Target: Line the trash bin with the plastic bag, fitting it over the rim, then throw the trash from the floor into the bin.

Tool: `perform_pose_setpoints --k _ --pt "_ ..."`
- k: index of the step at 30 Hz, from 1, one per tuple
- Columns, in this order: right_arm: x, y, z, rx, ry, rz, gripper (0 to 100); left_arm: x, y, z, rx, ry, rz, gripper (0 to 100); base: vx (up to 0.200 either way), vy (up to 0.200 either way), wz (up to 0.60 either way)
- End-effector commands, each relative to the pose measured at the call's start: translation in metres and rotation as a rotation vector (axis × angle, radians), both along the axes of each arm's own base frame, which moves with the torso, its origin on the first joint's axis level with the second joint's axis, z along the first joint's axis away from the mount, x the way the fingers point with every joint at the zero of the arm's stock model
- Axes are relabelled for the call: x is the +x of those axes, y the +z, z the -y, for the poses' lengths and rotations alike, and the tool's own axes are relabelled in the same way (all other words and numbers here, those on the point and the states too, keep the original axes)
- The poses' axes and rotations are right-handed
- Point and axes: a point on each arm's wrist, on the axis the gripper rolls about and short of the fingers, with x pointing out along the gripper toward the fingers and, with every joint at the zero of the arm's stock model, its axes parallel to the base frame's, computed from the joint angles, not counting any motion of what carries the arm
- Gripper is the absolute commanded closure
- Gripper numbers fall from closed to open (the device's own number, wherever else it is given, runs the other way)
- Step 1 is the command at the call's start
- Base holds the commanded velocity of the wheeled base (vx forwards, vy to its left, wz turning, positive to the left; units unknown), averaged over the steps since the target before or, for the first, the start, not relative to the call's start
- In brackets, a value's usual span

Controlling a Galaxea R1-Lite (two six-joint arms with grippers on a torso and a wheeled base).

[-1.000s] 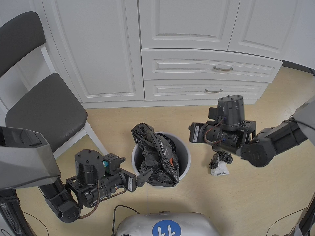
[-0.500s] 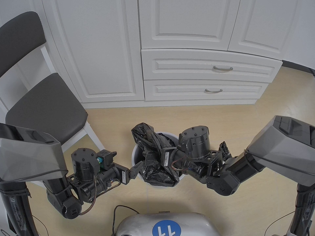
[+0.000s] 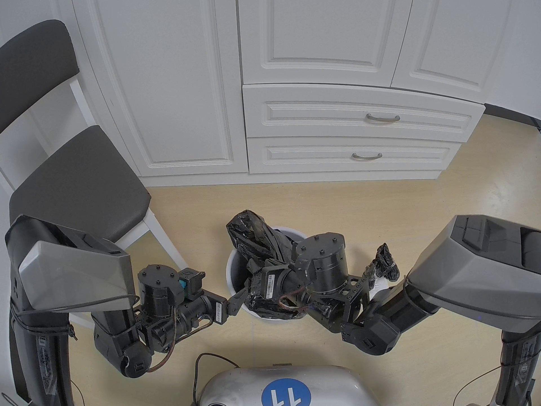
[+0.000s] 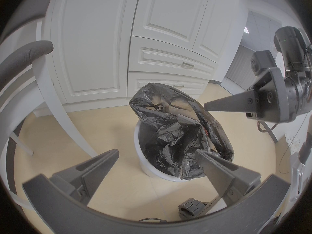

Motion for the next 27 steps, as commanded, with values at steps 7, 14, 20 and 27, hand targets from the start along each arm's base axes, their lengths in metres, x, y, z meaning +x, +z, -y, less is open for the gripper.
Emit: perform_pose_setpoints --k 7,14,20,27 --pt "-0.005 -0.004 -0.003 -0.036 0.002 0.007 100 0.001 0.000 -0.001 0.003 0.004 0.000 0 0.000 0.000 0.00" --pt "0.012 -0.036 -0.008 -0.114 -0.085 0.008 100 -0.001 0.000 0.000 0.005 -0.002 0.000 0 0.000 0.000 0.00" --pt "0.013 -0.012 -0.005 -0.075 -0.097 0.047 0 -0.002 0.004 -0.001 0.000 0.000 0.009 0 0.000 0.000 0.00" --pt "-0.001 0.028 0.008 -0.022 -0.098 0.095 0 -0.001 0.004 -0.002 -0.001 0.003 0.011 0 0.000 0.000 0.00"
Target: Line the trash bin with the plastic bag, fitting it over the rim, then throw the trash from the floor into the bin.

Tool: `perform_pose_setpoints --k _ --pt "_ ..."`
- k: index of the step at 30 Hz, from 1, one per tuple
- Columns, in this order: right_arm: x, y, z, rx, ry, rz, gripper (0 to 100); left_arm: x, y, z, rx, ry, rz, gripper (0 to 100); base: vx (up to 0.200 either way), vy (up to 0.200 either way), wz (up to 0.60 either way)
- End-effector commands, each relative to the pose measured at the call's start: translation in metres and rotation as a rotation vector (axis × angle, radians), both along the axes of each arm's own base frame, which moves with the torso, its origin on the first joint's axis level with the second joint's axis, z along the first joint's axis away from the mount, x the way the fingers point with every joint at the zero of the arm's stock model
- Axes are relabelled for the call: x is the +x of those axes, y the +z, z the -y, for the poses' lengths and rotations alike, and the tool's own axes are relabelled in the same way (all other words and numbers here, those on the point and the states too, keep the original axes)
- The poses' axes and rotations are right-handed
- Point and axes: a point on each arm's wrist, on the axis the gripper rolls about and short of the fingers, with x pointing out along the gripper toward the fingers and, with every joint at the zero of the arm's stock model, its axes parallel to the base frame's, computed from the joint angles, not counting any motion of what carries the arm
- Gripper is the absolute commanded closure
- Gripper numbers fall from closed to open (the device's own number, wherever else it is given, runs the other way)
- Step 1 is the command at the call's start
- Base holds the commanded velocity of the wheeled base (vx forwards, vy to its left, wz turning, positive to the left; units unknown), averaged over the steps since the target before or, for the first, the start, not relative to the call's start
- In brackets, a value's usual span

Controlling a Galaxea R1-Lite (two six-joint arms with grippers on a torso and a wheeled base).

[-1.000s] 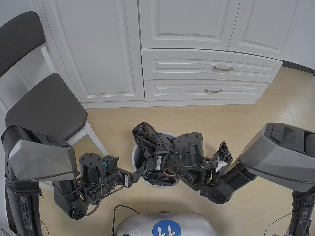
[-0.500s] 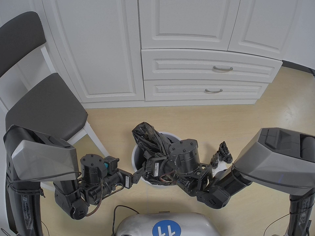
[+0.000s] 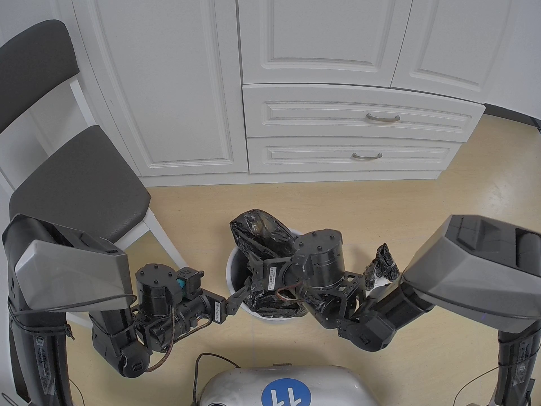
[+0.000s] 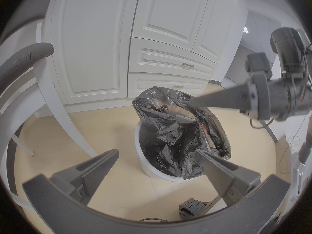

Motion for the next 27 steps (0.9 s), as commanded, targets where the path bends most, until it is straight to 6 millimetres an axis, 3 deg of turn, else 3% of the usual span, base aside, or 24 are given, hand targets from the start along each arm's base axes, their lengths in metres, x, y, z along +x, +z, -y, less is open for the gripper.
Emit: perform_pose_setpoints --k 1,5,11,18,19,24,27 --pt "-0.011 0.029 0.011 0.027 0.002 0.035 0 0.000 0.002 0.000 -0.003 0.002 0.005 0 0.000 0.000 0.00" --pt "-0.003 0.023 0.019 -0.016 -0.018 0.033 0 -0.001 0.001 0.000 -0.002 -0.001 0.002 0 0.000 0.000 0.00" --pt "0.015 -0.018 0.024 -0.130 -0.040 -0.021 0 -0.001 0.001 0.001 0.001 -0.003 0.002 0 0.000 0.000 0.00" --pt "0.034 -0.044 0.026 -0.161 -0.070 -0.045 0 -0.002 0.001 0.000 0.002 -0.003 -0.001 0 0.000 0.000 0.00" --pt "0.035 -0.044 0.027 -0.160 -0.073 -0.044 100 -0.002 0.001 0.000 0.002 -0.003 -0.001 0 0.000 0.000 0.00" --pt "0.034 -0.033 0.030 -0.145 -0.079 -0.028 100 -0.002 0.001 0.000 0.002 -0.005 -0.001 0 0.000 0.000 0.00" --pt "0.029 -0.016 0.041 -0.146 -0.091 -0.013 100 -0.002 0.001 0.000 0.002 -0.003 -0.001 0 0.000 0.000 0.00"
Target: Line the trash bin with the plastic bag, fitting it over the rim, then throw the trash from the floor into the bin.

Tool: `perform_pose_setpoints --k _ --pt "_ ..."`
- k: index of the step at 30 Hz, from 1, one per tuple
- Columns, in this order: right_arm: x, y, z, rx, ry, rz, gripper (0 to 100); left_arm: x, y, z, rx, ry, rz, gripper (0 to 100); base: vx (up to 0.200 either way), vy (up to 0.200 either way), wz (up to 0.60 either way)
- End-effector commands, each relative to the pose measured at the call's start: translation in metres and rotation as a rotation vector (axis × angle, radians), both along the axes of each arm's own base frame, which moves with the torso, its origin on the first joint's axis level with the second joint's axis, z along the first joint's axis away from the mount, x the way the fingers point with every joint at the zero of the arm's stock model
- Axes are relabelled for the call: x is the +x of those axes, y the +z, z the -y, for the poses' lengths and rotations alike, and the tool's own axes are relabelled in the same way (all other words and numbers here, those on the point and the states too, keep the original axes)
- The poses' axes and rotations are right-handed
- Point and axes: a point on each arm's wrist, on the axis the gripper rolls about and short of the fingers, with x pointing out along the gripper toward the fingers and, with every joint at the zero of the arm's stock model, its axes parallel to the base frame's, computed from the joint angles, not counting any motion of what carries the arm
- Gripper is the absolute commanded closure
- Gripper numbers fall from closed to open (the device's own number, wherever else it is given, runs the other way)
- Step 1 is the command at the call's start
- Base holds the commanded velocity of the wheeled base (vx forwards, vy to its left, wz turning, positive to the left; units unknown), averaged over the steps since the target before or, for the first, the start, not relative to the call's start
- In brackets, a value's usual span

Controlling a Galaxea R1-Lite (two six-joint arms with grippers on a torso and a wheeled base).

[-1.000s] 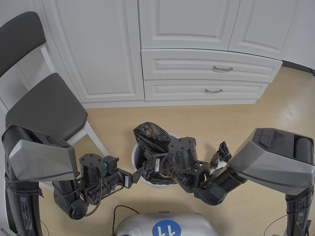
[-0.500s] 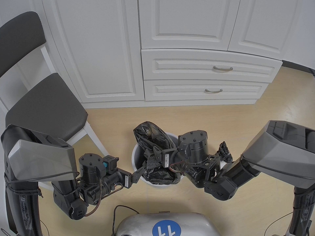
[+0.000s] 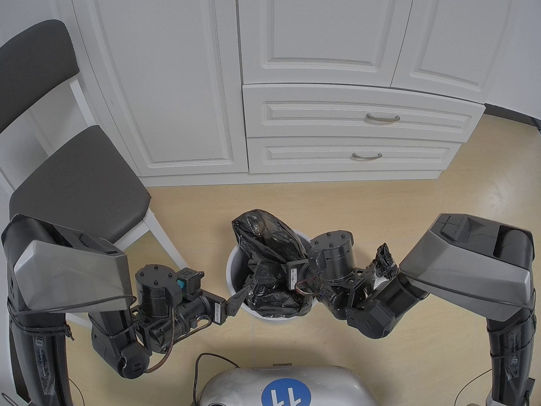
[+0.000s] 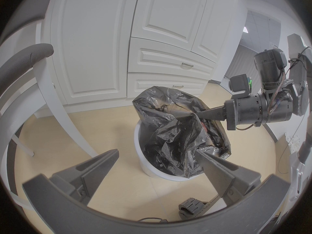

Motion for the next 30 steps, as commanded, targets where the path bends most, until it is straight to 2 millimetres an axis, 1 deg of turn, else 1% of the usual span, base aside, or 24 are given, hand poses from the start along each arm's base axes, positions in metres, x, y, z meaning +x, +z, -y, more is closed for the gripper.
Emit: perform_pose_setpoints --k 1,5,6,7,9,11,12,13,17,21,24,25,26,27,28,29,30 --pt "-0.005 0.018 0.015 -0.018 -0.012 0.020 100 0.000 0.000 0.000 -0.001 0.001 0.001 0 0.000 0.000 0.00" --pt "-0.007 0.019 0.037 -0.139 -0.045 0.025 100 0.000 0.001 0.000 -0.001 -0.001 0.002 0 0.000 0.000 0.00" --pt "-0.007 0.018 0.040 -0.151 -0.057 0.026 100 0.000 0.000 0.000 -0.001 0.001 0.001 0 0.000 0.000 0.00" --pt "-0.010 0.014 0.046 -0.207 -0.083 0.024 100 0.000 0.000 0.000 0.001 -0.001 0.002 0 0.000 0.000 0.00" --pt "-0.015 0.007 0.050 -0.257 -0.093 0.006 100 -0.001 0.001 0.000 0.001 -0.001 0.002 0 0.000 0.000 0.00" --pt "-0.028 -0.005 0.057 -0.320 -0.078 -0.041 100 0.000 0.002 0.001 0.006 0.023 0.012 0 0.000 0.000 0.00" --pt "-0.029 -0.006 0.057 -0.323 -0.076 -0.044 100 0.000 0.001 0.001 0.007 0.025 0.010 0 0.000 0.000 0.00" --pt "-0.041 -0.012 0.065 -0.370 -0.060 -0.080 100 0.000 0.002 0.000 0.011 0.040 0.016 0 0.000 0.000 0.00" --pt "-0.053 -0.019 0.074 -0.410 -0.050 -0.120 100 -0.001 0.007 0.000 0.003 0.039 0.028 0 0.000 0.000 0.00" --pt "-0.061 -0.027 0.076 -0.436 -0.031 -0.151 100 -0.003 0.006 0.003 0.004 0.027 0.024 0 0.000 0.000 0.00" --pt "-0.066 -0.031 0.071 -0.440 -0.006 -0.159 100 -0.009 0.004 0.011 0.003 -0.009 0.011 0 0.000 0.000 0.00" --pt "-0.069 -0.031 0.064 -0.423 0.013 -0.148 100 -0.011 0.003 0.014 0.003 -0.020 0.005 0 0.000 0.000 0.00" --pt "-0.069 -0.031 0.064 -0.423 0.013 -0.148 100 -0.011 0.003 0.014 0.003 -0.020 0.005 0 0.000 0.000 0.00" --pt "-0.070 -0.029 0.057 -0.392 0.023 -0.124 100 -0.015 0.002 0.019 0.003 -0.042 0.000 0 0.000 0.000 0.00" --pt "-0.070 -0.029 0.057 -0.392 0.023 -0.124 100 -0.015 0.002 0.019 0.003 -0.042 0.000 0 0.000 0.000 0.00" --pt "-0.071 -0.030 0.049 -0.354 0.032 -0.086 100 -0.018 -0.003 0.027 0.005 -0.067 -0.011 0 0.000 0.000 0.00" --pt "-0.070 -0.031 0.046 -0.340 0.033 -0.069 100 -0.019 -0.006 0.031 0.005 -0.078 -0.020 0 0.000 0.000 0.00"
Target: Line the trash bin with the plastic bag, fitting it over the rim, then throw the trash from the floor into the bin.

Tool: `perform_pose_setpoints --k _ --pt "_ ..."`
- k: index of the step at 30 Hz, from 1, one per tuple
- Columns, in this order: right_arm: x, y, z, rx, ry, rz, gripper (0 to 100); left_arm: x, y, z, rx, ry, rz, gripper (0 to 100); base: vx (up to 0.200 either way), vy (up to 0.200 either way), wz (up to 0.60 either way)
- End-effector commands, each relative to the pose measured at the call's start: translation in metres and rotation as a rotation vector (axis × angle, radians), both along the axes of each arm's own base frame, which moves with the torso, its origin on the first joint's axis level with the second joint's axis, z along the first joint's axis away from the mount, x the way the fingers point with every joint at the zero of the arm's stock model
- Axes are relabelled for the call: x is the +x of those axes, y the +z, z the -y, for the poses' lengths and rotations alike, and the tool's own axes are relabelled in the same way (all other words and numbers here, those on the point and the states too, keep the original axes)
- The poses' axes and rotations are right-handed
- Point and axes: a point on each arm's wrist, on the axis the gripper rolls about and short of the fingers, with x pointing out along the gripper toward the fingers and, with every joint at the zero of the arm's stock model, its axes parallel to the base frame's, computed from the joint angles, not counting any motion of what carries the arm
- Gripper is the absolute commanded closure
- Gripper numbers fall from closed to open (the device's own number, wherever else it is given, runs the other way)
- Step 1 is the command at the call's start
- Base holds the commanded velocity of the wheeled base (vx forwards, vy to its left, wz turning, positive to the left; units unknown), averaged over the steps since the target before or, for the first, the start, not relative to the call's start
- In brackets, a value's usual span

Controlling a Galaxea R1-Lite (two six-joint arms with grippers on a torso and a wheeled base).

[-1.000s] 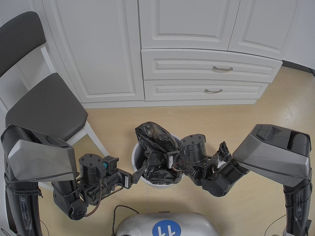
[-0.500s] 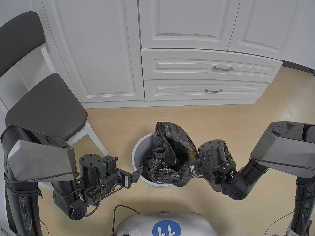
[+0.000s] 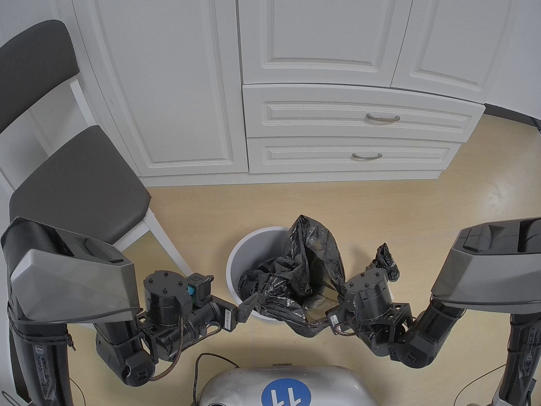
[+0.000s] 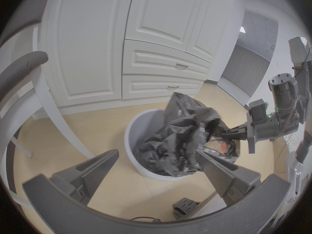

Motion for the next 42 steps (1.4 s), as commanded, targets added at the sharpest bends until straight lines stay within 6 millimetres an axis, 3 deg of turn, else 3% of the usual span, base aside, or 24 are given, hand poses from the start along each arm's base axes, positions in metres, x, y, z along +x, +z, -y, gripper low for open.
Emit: perform_pose_setpoints --k 1,12,20,21,31,35,39,42 --pt "-0.002 -0.006 -0.016 0.052 0.034 0.048 100 -0.006 -0.014 0.019 0.004 -0.056 -0.032 0 0.000 0.000 0.00" --pt "0.000 -0.006 -0.022 0.083 0.046 0.091 100 0.020 -0.024 0.036 -0.081 -0.024 -0.011 0 0.000 0.000 0.00" --pt "0.001 -0.002 -0.017 0.083 0.035 0.096 100 0.050 -0.032 0.031 -0.119 0.038 0.018 0 0.000 0.000 0.00" --pt "0.002 -0.001 -0.017 0.082 0.035 0.096 100 0.052 -0.037 0.029 -0.114 0.044 0.010 100 0.000 0.000 0.00" --pt "0.004 0.001 -0.012 0.066 0.030 0.104 100 0.062 -0.028 0.021 -0.175 0.085 0.019 100 0.000 0.000 0.00" --pt "0.003 0.005 -0.002 0.022 0.016 0.112 100 0.058 -0.014 0.016 -0.184 0.095 0.038 100 0.000 0.000 0.00" --pt "-0.009 0.014 0.012 -0.046 0.037 0.109 100 0.034 0.009 0.005 -0.169 0.083 0.036 100 0.000 0.000 0.00" --pt "-0.013 0.014 0.015 -0.076 0.048 0.099 100 0.024 0.011 0.002 -0.141 0.071 0.030 100 0.000 0.000 0.00"
